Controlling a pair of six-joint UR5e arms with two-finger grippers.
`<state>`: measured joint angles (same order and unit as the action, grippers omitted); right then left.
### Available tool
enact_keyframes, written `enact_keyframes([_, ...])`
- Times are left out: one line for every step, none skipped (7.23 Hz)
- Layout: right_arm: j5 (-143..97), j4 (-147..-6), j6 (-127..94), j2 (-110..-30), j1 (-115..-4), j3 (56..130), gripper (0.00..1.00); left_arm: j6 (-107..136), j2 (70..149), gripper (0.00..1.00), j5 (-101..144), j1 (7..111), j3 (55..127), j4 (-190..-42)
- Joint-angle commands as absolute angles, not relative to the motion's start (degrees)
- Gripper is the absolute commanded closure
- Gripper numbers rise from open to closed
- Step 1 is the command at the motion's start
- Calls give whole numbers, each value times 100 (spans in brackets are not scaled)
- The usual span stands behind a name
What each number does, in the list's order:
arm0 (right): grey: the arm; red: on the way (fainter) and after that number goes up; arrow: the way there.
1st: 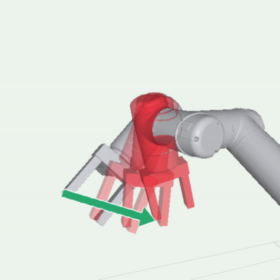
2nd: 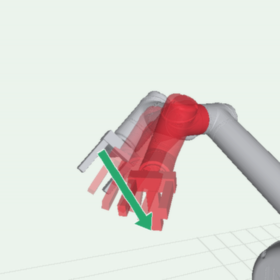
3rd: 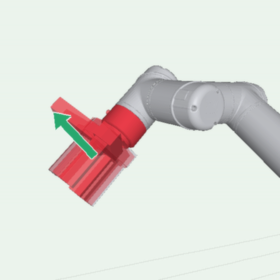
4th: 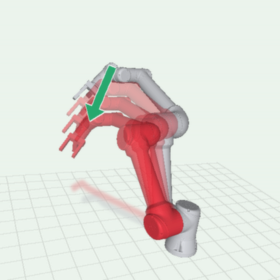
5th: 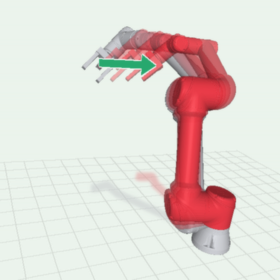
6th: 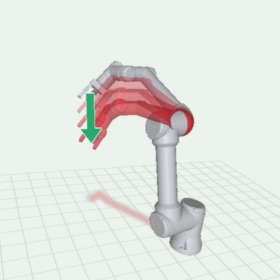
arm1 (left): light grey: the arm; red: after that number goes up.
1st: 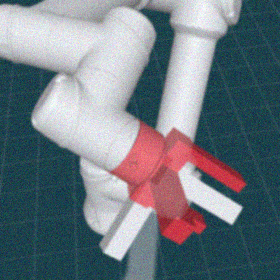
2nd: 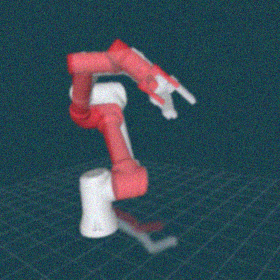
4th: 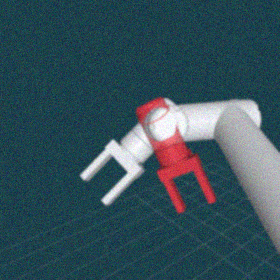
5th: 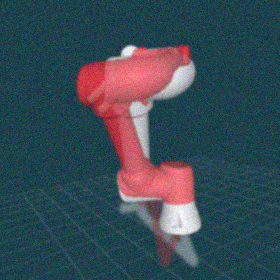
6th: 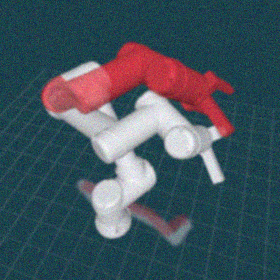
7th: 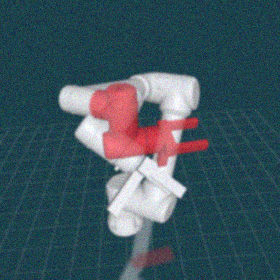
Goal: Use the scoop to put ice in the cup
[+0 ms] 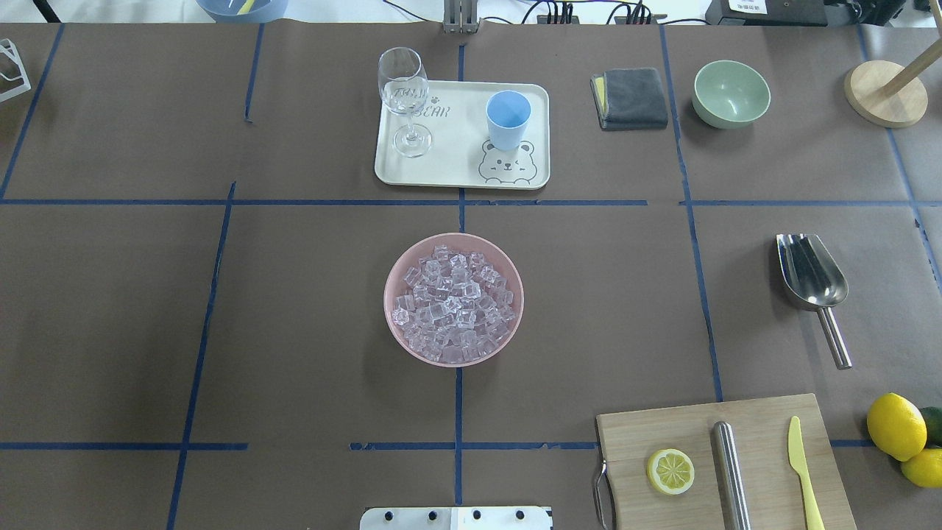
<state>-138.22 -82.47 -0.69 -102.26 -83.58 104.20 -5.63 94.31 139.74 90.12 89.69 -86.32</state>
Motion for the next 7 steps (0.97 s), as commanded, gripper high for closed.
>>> enact_keyframes([-13843, -8244, -70, -10222, -8358, 10424, 0, -571, 9326, 0, 13966, 9009, 9139, -8718])
enact_keyframes([-13843, -8244, -70, -10230, -8358, 10415, 0, -536, 9308, 0, 13975, 9009, 9123, -8693])
enact_keyframes([-13843, -8244, -70, -10230, -8358, 10406, 0, -527, 9290, 0, 13983, 9009, 9210, -8684])
enact_keyframes([-13843, -8244, -70, -10230, -8358, 10406, 0, -527, 9299, 0, 13992, 8991, 9307, -8701])
enact_keyframes([-13878, -8244, -70, -10230, -8358, 10398, 0, -562, 9290, 0, 13992, 8965, 9325, -8736])
enact_keyframes([-13930, -8244, -70, -10230, -8350, 10397, 0, -536, 9290, 0, 13992, 8947, 9438, -8719])
enact_keyframes([-13948, -8201, -62, -10265, -8350, 10397, 0, -536, 9281, 0, 13992, 8947, 9448, -8736])
